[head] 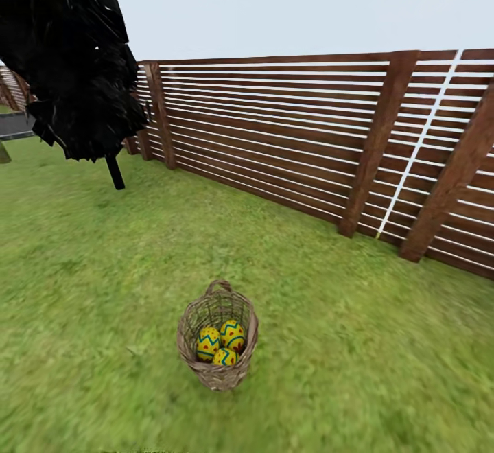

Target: Take the three Easter eggs out of the wicker basket on the lawn in the garden, then place them on the lawn next to a single tree (choose any tree) so that all three eggs are next to the same tree and none are left in the basket.

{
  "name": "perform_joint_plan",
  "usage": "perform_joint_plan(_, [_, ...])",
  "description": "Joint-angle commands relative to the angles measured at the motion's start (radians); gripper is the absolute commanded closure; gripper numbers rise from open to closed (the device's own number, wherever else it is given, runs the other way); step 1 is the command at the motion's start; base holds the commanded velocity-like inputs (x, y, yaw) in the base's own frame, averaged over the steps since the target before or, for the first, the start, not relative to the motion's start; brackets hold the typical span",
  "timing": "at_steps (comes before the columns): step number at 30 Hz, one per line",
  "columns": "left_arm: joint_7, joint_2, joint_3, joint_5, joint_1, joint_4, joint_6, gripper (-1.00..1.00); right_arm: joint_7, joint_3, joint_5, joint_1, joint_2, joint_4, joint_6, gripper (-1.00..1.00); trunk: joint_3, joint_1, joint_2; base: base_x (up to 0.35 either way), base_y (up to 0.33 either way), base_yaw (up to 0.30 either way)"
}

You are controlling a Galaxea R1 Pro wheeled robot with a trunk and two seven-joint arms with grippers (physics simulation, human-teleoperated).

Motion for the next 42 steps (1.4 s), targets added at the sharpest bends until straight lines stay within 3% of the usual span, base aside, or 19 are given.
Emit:
perform_joint_plan(1, [-0.001, -0.001, 0.003, 0.001, -0.001, 0.0, -0.002, -1.0, 0.001, 0.002, 0.002, 0.0, 0.0, 0.001, -0.003, -1.0, -0.001, 0.0, 0.0, 0.104, -0.311, 0.279])
perform_joint_plan(42, [-0.001, -0.001, 0.003, 0.001, -0.001, 0.002, -0.002, -1.0, 0.001, 0.002, 0.001, 0.0, -0.001, 0.001, -0.003, -1.0, -0.001, 0.0, 0.0, 0.127, -0.312, 0.279])
